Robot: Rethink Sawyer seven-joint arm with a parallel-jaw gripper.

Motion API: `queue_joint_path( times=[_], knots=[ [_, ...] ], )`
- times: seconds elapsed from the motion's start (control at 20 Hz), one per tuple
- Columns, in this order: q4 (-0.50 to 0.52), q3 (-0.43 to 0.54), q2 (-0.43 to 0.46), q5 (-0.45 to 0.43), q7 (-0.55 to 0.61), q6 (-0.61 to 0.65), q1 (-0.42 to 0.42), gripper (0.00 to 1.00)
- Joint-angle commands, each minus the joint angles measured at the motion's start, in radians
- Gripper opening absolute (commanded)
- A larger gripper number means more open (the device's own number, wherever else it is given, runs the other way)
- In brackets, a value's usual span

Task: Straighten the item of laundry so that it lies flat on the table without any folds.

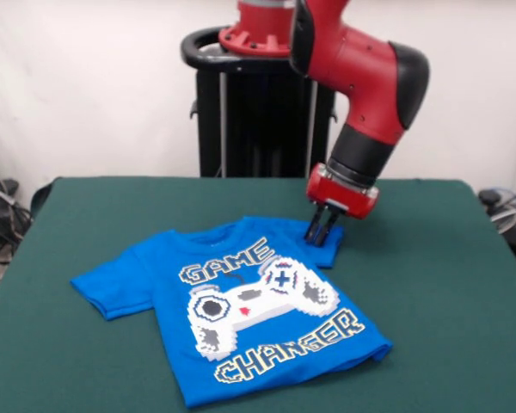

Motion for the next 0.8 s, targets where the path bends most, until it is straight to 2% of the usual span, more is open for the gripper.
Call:
queue_joint_path(
  times=[0.05,0.15,0.35,0.8],
  knots=[
    [-0.013,0.114,0.066,0.021,0.305,-0.069,-0.069,0.00],
    [0.002,0.184,0.056,-0.047,0.311,-0.070,-0.139,0.00],
    [0.043,0.300,0.049,-0.125,0.325,-0.046,-0.247,0.00],
    [0.124,0.479,0.050,-0.186,0.328,0.027,-0.393,0.00]
  ],
)
